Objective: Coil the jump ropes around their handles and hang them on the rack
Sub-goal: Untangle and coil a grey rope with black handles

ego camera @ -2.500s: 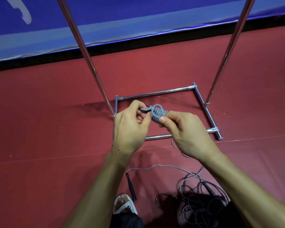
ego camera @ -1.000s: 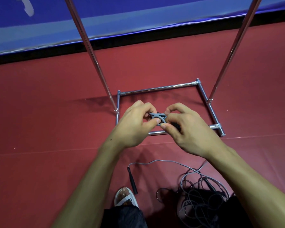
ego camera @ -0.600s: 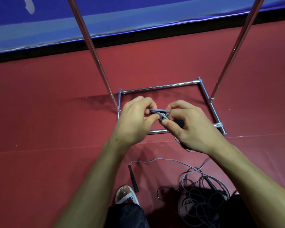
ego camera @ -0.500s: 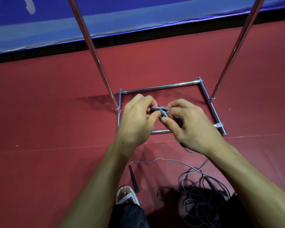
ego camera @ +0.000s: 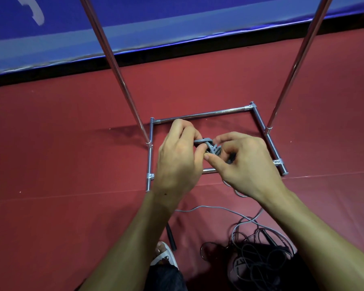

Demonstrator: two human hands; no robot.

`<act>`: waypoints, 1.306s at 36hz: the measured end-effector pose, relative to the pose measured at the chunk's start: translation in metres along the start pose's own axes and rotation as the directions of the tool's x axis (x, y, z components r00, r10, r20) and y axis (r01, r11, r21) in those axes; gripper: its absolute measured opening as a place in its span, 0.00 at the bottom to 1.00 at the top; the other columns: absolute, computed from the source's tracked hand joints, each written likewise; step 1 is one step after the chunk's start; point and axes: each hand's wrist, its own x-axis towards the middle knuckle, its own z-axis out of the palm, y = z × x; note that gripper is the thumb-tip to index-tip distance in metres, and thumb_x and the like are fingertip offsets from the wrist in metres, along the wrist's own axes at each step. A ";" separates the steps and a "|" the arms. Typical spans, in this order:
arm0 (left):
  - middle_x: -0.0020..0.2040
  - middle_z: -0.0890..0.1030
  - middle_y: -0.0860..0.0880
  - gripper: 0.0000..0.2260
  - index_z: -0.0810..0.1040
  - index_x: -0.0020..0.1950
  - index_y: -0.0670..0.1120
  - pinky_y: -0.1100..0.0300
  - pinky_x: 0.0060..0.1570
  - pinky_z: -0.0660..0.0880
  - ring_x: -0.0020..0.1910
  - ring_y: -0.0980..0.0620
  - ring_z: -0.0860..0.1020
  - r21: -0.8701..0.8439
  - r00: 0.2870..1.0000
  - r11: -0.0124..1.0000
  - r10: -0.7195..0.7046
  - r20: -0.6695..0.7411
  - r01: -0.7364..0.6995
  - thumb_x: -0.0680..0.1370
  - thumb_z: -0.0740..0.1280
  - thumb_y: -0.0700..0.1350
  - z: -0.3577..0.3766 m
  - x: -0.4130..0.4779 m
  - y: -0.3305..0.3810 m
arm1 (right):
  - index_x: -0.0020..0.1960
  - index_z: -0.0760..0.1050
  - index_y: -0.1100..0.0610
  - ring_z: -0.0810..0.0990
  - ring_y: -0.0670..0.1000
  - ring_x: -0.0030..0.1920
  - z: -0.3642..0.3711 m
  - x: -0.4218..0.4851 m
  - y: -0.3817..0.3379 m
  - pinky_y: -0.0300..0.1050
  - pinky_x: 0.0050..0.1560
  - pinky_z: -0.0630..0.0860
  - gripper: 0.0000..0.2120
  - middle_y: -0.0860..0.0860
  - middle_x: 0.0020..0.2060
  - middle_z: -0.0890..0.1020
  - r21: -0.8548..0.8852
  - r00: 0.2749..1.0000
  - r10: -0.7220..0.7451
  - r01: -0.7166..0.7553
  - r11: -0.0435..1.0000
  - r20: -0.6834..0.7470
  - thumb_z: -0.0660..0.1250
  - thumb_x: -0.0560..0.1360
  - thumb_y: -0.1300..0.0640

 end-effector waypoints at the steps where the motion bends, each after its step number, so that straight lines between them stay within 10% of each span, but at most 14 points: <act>1: 0.44 0.73 0.48 0.03 0.73 0.41 0.40 0.48 0.39 0.75 0.38 0.49 0.73 0.001 1.000 1.000 0.005 0.001 -0.005 0.70 0.67 0.38 0.000 0.000 0.000 | 0.24 0.73 0.56 0.82 0.45 0.44 -0.001 0.000 0.000 0.47 0.44 0.77 0.20 0.41 0.38 0.80 0.019 1.000 0.029 -0.029 0.999 0.009 0.76 0.68 0.50; 6: 0.44 0.72 0.50 0.03 0.74 0.42 0.41 0.49 0.39 0.73 0.38 0.53 0.71 -0.003 0.999 1.000 0.019 -0.031 -0.019 0.71 0.68 0.38 -0.002 0.001 -0.001 | 0.25 0.66 0.52 0.81 0.44 0.44 -0.005 0.002 -0.005 0.46 0.47 0.74 0.22 0.41 0.32 0.79 0.100 0.993 0.113 -0.111 0.989 -0.013 0.79 0.63 0.48; 15: 0.42 0.74 0.46 0.03 0.74 0.39 0.38 0.48 0.31 0.74 0.34 0.47 0.73 0.018 0.991 0.996 0.086 -0.102 -0.085 0.70 0.67 0.36 -0.003 0.001 0.001 | 0.62 0.70 0.39 0.83 0.56 0.54 0.002 -0.003 -0.009 0.55 0.52 0.78 0.19 0.42 0.51 0.85 0.001 0.998 -0.052 0.052 0.999 0.036 0.68 0.72 0.43; 25: 0.43 0.75 0.45 0.03 0.75 0.39 0.37 0.48 0.34 0.74 0.37 0.47 0.74 -0.011 0.985 0.991 0.130 -0.117 -0.132 0.71 0.69 0.33 -0.002 0.001 0.005 | 0.59 0.69 0.42 0.84 0.57 0.49 -0.001 -0.004 -0.007 0.55 0.44 0.79 0.16 0.45 0.47 0.85 -0.053 0.992 -0.120 0.118 0.992 -0.035 0.66 0.72 0.45; 31: 0.44 0.76 0.44 0.03 0.75 0.40 0.38 0.49 0.33 0.74 0.36 0.46 0.75 0.032 0.984 0.987 0.157 -0.088 -0.155 0.71 0.68 0.32 -0.009 0.001 0.003 | 0.57 0.73 0.45 0.80 0.39 0.50 -0.006 0.004 0.002 0.44 0.49 0.75 0.13 0.38 0.49 0.82 0.234 0.986 -0.079 0.043 0.971 0.147 0.70 0.73 0.54; 47: 0.46 0.76 0.46 0.01 0.77 0.41 0.38 0.49 0.36 0.76 0.40 0.47 0.77 -0.068 0.993 0.992 0.103 -0.055 -0.107 0.72 0.68 0.33 0.000 -0.003 0.000 | 0.50 0.69 0.41 0.80 0.52 0.44 -0.003 0.000 0.004 0.54 0.47 0.78 0.06 0.37 0.45 0.82 0.143 0.994 -0.051 0.036 0.989 0.097 0.65 0.75 0.46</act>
